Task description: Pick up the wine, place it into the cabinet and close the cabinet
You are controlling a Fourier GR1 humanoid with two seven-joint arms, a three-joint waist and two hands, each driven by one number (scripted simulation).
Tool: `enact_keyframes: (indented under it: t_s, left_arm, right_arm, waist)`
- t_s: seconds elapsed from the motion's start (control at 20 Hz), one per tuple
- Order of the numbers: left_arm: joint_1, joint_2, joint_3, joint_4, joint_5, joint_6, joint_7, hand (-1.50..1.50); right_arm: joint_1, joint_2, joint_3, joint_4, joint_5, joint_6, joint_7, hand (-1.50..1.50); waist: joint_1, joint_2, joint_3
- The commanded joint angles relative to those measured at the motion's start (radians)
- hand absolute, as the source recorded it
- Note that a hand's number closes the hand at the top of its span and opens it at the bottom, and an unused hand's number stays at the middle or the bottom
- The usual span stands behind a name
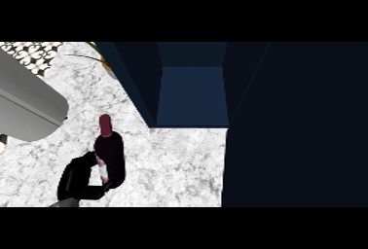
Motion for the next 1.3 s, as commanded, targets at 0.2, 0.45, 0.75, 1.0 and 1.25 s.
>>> enact_keyframes:
  t_s: [0.2,0.45,0.75,1.0,1.25]
  left_arm:
    - [0.211,-0.063,-0.058,-0.159,0.006,-0.088,-0.109,1.50]
    - [0.226,-0.114,-0.109,-0.319,0.034,-0.100,-0.022,1.50]
    - [0.400,-0.141,-0.181,-0.697,0.087,-0.077,0.114,1.50]
    - [0.518,-0.191,-0.302,-0.981,0.140,0.037,0.278,1.50]
    - [0.505,-0.192,-0.335,-1.189,0.212,0.118,0.468,1.50]
  right_arm:
    - [-0.001,0.003,0.004,0.014,0.021,-0.001,-0.004,-1.50]
    - [-0.011,0.010,0.007,0.021,0.020,0.000,-0.021,-1.50]
    - [0.029,0.001,-0.021,0.012,-0.036,0.024,-0.026,-1.50]
    - [0.026,0.006,-0.004,0.024,-0.008,0.024,-0.031,-1.50]
    - [0.065,0.017,-0.008,0.039,-0.011,0.049,-0.091,-1.50]
  waist:
    - [0.005,0.007,-0.011]
    - [0.003,0.007,-0.010]
    - [0.005,0.005,-0.009]
    - [0.002,0.007,-0.010]
    - [-0.004,0.008,-0.010]
